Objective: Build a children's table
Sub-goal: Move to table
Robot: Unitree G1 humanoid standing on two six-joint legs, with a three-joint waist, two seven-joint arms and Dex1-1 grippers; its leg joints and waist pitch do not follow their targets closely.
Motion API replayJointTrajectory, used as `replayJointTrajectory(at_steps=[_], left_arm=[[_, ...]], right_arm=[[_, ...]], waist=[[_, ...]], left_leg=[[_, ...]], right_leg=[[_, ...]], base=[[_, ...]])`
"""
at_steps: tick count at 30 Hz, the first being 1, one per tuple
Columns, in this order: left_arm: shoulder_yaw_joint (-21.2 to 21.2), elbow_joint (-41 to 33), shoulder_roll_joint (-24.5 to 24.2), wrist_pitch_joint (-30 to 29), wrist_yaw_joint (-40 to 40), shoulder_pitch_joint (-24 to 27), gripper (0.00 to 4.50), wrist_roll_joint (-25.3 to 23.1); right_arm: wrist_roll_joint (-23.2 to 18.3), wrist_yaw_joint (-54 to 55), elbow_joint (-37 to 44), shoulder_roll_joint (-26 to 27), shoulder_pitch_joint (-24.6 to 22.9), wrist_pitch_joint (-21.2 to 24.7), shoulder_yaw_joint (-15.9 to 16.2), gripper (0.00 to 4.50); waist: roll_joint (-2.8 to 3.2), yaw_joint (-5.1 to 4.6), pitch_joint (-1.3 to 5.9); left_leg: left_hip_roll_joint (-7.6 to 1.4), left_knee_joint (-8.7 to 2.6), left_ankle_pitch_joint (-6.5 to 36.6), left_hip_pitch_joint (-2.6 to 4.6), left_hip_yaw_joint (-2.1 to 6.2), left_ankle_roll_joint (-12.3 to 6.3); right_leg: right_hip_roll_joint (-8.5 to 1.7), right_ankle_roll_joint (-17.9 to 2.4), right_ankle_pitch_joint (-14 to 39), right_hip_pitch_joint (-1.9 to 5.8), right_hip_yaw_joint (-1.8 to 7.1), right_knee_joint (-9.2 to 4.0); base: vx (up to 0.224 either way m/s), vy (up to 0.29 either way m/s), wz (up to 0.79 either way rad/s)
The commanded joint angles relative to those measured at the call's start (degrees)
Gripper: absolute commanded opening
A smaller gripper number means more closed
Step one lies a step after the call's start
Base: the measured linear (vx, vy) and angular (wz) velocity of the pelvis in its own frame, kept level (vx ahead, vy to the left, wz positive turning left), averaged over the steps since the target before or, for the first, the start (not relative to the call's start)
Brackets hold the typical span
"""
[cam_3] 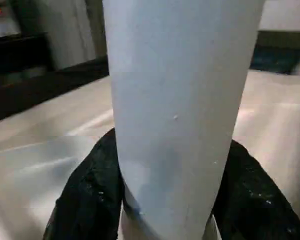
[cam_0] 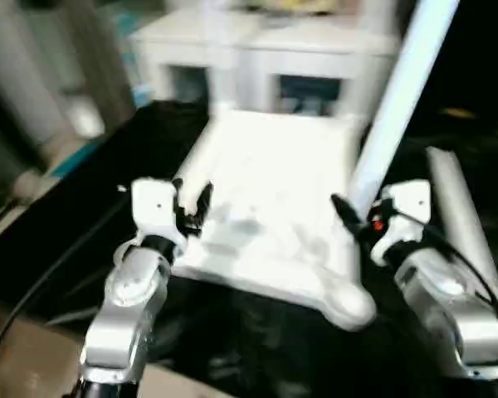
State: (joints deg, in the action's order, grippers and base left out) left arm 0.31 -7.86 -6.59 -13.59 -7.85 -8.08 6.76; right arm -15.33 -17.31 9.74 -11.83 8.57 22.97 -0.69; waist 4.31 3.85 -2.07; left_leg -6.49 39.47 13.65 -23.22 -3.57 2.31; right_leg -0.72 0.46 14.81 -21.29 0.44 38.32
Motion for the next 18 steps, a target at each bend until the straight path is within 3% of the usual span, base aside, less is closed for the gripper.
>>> replayJointTrajectory(at_steps=[1, 2, 3, 4, 5, 6, 7, 8, 9, 10, 11, 12, 13, 14, 15, 16, 17, 18], left_arm=[[-0.77, 0.08, 0.32, -0.42, 0.29, -0.75, 2.98, -0.78], [-0.77, 0.08, 0.32, -0.42, 0.29, -0.75, 2.98, -0.78], [-0.86, 0.56, 0.47, -0.35, 0.53, -1.13, 2.98, -0.91], [-0.81, 0.82, 0.56, -0.36, 0.61, -1.3, 2.98, -0.82], [-0.81, 0.82, 0.56, -0.36, 0.61, -1.3, 2.98, -0.82], [-0.76, 1.2, 0.61, -0.33, 0.69, -1.6, 2.98, -0.76], [-0.73, 1.31, 0.63, -0.32, 0.69, -1.71, 2.98, -0.73], [-0.64, 1.49, 0.65, -0.27, 0.66, -1.95, 2.98, -0.71], [-0.59, 1.54, 0.66, -0.26, 0.64, -2.04, 2.98, -0.71], [-0.54, 1.57, 0.7, -0.25, 0.59, -2.09, 2.98, -0.76], [-0.51, 1.59, 0.71, -0.26, 0.58, -2.11, 2.98, -0.78], [-0.48, 1.62, 0.71, -0.29, 0.57, -2.15, 2.98, -0.84], [-0.16, 1.75, 0.93, -1.13, 0.28, -2.2, 2.98, -0.05], [-0.02, 1.75, 0.94, -1.85, 0.31, -2.21, 2.98, 0.17], [0.53, 1.92, 1.27, -2.9, 0.35, -2.23, 2.98, 1.17], [0.9, 2.17, 1.25, -3.19, 0.73, -2.34, 2.98, 1.2], [1.01, 2.23, 1.2, -3.22, 0.75, -2.37, 2.98, 1.26], [1.31, 2.39, 1.09, -3.21, 0.86, -2.48, 2.98, 1.32]], right_arm=[[-0.07, 0.47, 1.71, -0.59, -0.71, -0.18, -0.94, 1.93], [-0.07, 0.47, 1.71, -0.59, -0.71, -0.18, -0.94, 1.93], [0.07, 0.66, 1.97, -0.37, -0.97, -0.16, -0.83, 1.93], [0.16, 0.75, 2.11, -0.27, -1.15, -0.17, -0.73, 1.93], [0.16, 0.75, 2.11, -0.27, -1.15, -0.17, -0.73, 1.93], [0.2, 0.86, 2.27, -0.15, -1.35, -0.17, -0.66, 1.93], [0.22, 0.89, 2.3, -0.09, -1.4, -0.16, -0.67, 1.93], [0.32, 0.92, 2.37, -0.01, -1.49, -0.14, -0.69, 1.93], [0.37, 0.92, 2.39, 0.01, -1.51, -0.13, -0.7, 1.93], [0.39, 0.96, 2.41, -0.01, -1.54, -0.15, -0.67, 1.93], [0.38, 0.98, 2.38, -0.02, -1.5, -0.15, -0.67, 1.93], [0.36, 1.01, 2.34, -0.05, -1.44, -0.14, -0.67, 1.93], [0.35, 1.07, 2.33, -0.07, -1.35, -0.09, -0.64, 1.93], [0.35, 1.07, 2.33, -0.09, -1.32, -0.04, -0.64, 1.93], [0.37, 1.09, 2.37, -0.1, -1.33, 0.01, -0.61, 1.93], [0.4, 1.1, 2.4, -0.09, -1.34, 0.04, -0.56, 1.93], [0.41, 1.11, 2.41, -0.08, -1.34, 0.05, -0.53, 1.93], [0.46, 1.16, 2.42, -0.04, -1.34, 0.06, -0.43, 1.93]], waist=[[1.14, -0.4, 3.69], [0.9, -0.53, 3.14], [1.17, -0.7, 2.99], [1.35, -1.41, 2.86], [1.65, -1.63, 2.81], [1.87, -1.98, 2.59], [1.32, -2.31, 2.45], [0.33, -2.71, 2.12], [-0.38, -2.91, 2.24], [-2.68, -3.08, 2.02], [-4.63, -2.72, 2.08], [-4.48, -2.75, 1.38], [-4.36, -2.05, 1.2], [-4.09, -2.5, 2.32], [-3.0, -2.74, 2.52], [-2.26, -2.63, 2.65], [-1.18, -2.28, 3.14], [-0.4, -2.63, 3.31]], left_leg=[[-8.75, -5.44, -25.73, 3.66, 3.4, -3.39], [-8.69, -6.82, -12.05, 3.12, 2.82, -2.29], [-9.62, -8.09, -4.84, 3.39, 3.36, -2.47], [-11.47, -10.26, 5.16, 4.21, 4.67, -5.15], [-12.2, -11.14, 9.08, 4.5, 5.12, -6.67], [-13.09, -12.85, 16.51, 4.03, 4.74, -8.27], [-13.44, -14.26, 21.4, 3.75, 4.63, -8.67], [-12.8, -14.75, 25.38, 3.19, 3.65, -8.72], [-11.73, -14.1, 25.83, 3.33, 3.1, -8.84], [-3.54, -6.69, 22.51, 3.25, -1.44, -7.27], [2.44, 5.52, 17.02, 3.52, -5.62, -8.33], [2.16, 9.85, 13.84, 1.18, -6.34, -8.71], [2.66, 9.1, 12.25, -1.25, -5.27, -8.42], [3.53, 6.66, 11.92, -0.92, -4.84, -9.69], [3.65, 3.12, 8.38, -0.74, -3.86, -12.1], [3.11, 1.2, 6.17, -0.19, -3.19, -13.68], [0.22, -1.69, 2.47, 1.03, -0.88, -16.14], [-3.9, -3.44, 0.57, 1.45, 2.13, -17.71]], right_leg=[[-5.35, -10.51, -13.56, 0.68, 0.85, -1.8], [-4.86, -12.86, -9.03, 1.36, 0.08, -2.52], [-4.4, -13.81, -5.66, 1.24, -0.64, -2.22], [-3.88, -14.34, -0.26, 0.51, -1.78, -1.44], [-3.76, -14.36, 1.16, 0.01, -2.28, -0.81], [-3.63, -13.63, 2.61, -0.2, -3.15, 0.4], [-3.8, -12.75, 3.67, -0.13, -3.19, 1.17], [-4.38, -12.8, 5.11, 0.31, -2.48, 0.67], [-4.78, -14.07, 6.49, 0.48, -1.77, -0.65], [-4.43, -20.29, 16.25, -0.28, -1.04, -8.11], [-4.6, -21.0, 25.48, -1.38, -1.75, -12.46], [-5.97, -17.32, 38.94, 0.12, 0.19, -12.61], [-6.12, -12.35, 36.34, 2.72, 0.74, -11.18], [-6.04, -6.02, 30.48, 4.08, 2.05, -11.06], [-5.61, 4.34, 25.81, 4.89, 2.18, -12.28], [-5.71, 10.03, 23.95, 4.87, 2.5, -12.82], [-5.86, 17.74, 19.94, 4.66, 1.93, -12.75], [-5.56, 18.89, 14.82, 4.31, 0.23, -10.9]], base=[[0.0, 0.0, 0.0], [0.0, 0.0, 0.0], [-0.064, -0.011, 0.13], [-0.072, -0.076, 0.19], [-0.072, -0.076, 0.19], [-0.076, -0.132, 0.21], [-0.077, -0.192, 0.15], [-0.077, -0.192, 0.15], [-0.064, -0.24, 0.1], [-0.105, -0.277, 0.05], [-0.105, -0.277, 0.05], [-0.047, -0.26, -0.14], [-0.009, -0.223, -0.12], [-0.009, -0.223, -0.12], [-0.066, -0.206, 0.07], [-0.065, -0.18, 0.12], [-0.065, -0.18, 0.12], [-0.058, -0.161, 0.02]])
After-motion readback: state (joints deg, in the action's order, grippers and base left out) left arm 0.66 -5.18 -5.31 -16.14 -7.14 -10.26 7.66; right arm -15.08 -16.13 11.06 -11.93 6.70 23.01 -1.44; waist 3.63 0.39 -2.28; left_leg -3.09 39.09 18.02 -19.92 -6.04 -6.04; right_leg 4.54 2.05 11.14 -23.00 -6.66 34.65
